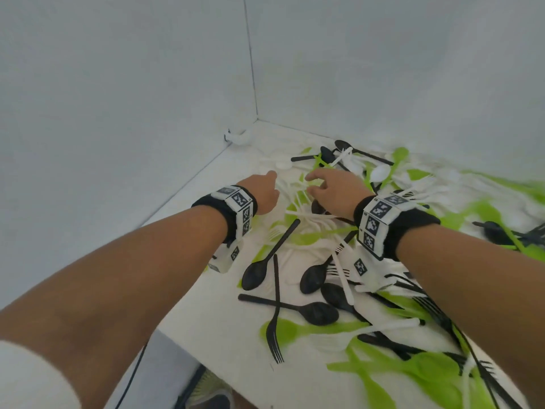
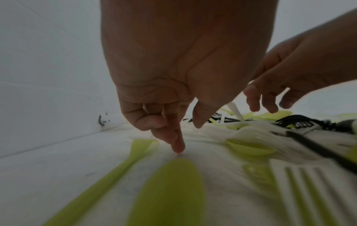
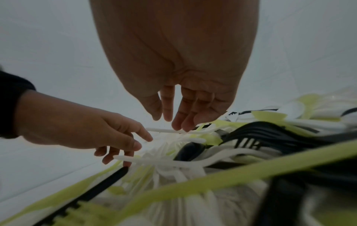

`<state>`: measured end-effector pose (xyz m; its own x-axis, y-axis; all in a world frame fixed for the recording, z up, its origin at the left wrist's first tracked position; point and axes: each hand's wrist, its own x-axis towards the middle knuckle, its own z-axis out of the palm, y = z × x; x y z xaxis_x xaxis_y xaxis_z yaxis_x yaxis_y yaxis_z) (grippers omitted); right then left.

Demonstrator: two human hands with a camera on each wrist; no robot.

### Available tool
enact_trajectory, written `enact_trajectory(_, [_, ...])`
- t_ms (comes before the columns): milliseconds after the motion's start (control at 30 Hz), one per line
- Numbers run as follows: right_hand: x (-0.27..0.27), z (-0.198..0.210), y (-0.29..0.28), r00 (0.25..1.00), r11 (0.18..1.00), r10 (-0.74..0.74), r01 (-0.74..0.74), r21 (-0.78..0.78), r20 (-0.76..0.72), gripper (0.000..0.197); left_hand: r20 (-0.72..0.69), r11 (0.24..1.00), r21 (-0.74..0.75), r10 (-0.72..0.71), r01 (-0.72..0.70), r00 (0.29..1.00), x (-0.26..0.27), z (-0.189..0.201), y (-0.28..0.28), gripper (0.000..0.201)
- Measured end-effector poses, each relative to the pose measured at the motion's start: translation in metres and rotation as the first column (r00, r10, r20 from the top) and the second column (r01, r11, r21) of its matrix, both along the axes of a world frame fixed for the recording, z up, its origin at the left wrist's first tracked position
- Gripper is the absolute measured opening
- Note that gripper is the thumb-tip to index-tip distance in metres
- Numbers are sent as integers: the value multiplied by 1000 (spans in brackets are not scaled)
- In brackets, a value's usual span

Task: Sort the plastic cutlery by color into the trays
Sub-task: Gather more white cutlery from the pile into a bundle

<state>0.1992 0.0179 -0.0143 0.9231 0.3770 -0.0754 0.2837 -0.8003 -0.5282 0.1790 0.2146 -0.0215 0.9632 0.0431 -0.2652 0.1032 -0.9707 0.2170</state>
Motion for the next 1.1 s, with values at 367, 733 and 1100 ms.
enact_trajectory(367, [42,-4,62,998,918,-51,58,-393,27,31,48,989,-7,-145,146,988,56,-22,26,37])
enact_trajectory(733, [36,2,67,984,943,-173,175,-282,34,26,-201,823,-498,199,-274,959,73,-11,19,60])
enact_trajectory(1100, [46,4,72,881,780,-451,467,416,-144,20,72,643,-745,344,-179,936,80,-2,55,21])
